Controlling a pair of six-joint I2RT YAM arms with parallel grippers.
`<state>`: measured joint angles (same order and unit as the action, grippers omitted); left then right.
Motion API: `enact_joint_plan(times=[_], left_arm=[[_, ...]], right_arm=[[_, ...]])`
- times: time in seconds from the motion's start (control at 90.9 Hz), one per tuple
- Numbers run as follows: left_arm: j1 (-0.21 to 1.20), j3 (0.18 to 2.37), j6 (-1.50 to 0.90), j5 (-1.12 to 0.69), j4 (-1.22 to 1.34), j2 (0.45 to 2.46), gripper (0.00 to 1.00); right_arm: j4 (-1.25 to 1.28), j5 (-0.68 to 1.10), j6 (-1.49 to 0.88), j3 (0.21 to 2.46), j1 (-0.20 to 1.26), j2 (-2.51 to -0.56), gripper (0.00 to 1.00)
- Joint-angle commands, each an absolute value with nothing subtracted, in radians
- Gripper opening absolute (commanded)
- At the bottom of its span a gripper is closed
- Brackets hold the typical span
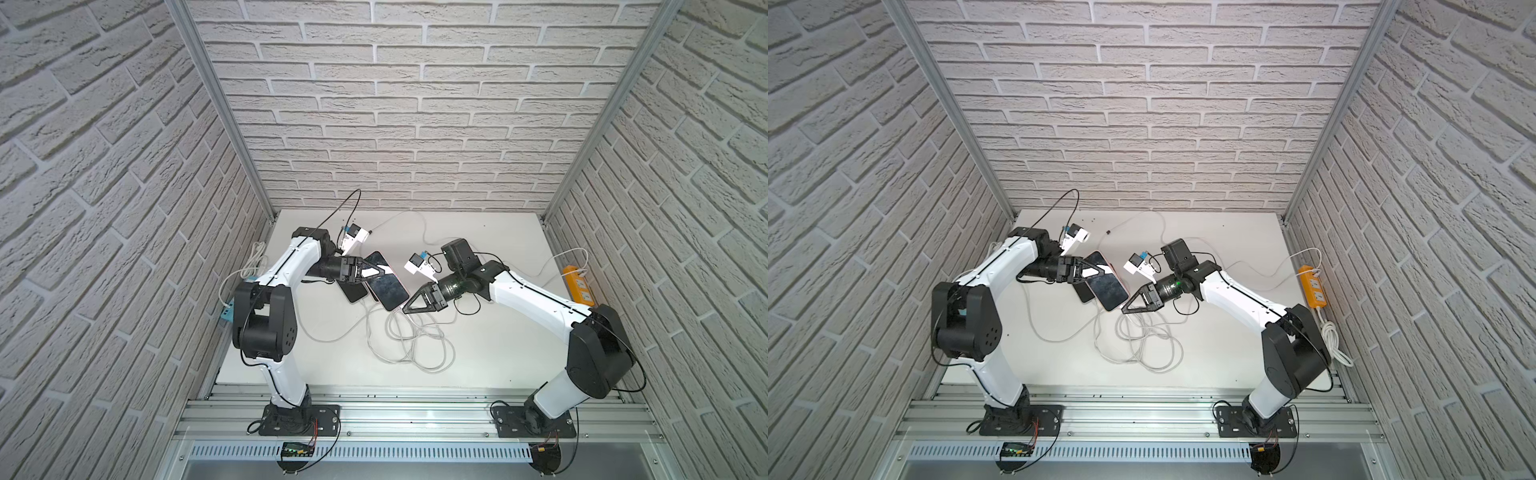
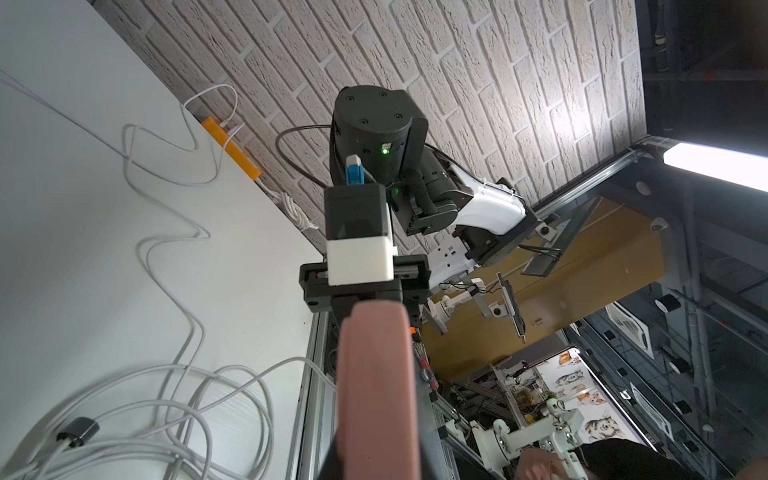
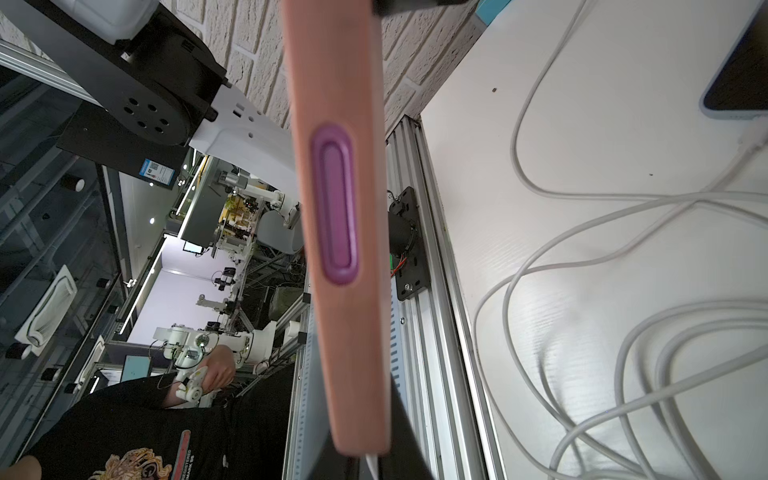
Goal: Plug the charging cable into the phone
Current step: Insert the charging cable into the phone.
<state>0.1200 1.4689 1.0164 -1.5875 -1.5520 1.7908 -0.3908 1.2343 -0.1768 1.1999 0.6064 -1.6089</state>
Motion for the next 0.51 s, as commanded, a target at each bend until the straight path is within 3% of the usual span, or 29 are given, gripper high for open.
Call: enact_joint_plan(times=[0.0,0.495], left_arm=[[0.194,1.475,1.032,-1.701,-1.798,1.8,0.0],[0.213,1.492,0.962,-1.701,-1.793,1.848,0.0]], right_arm=[[-0.182,1.224,-0.197,1.225,0.592,-1.573,0.03],[-0.171,1.123,-0.172,1.244,0.604,-1.564,0.03]])
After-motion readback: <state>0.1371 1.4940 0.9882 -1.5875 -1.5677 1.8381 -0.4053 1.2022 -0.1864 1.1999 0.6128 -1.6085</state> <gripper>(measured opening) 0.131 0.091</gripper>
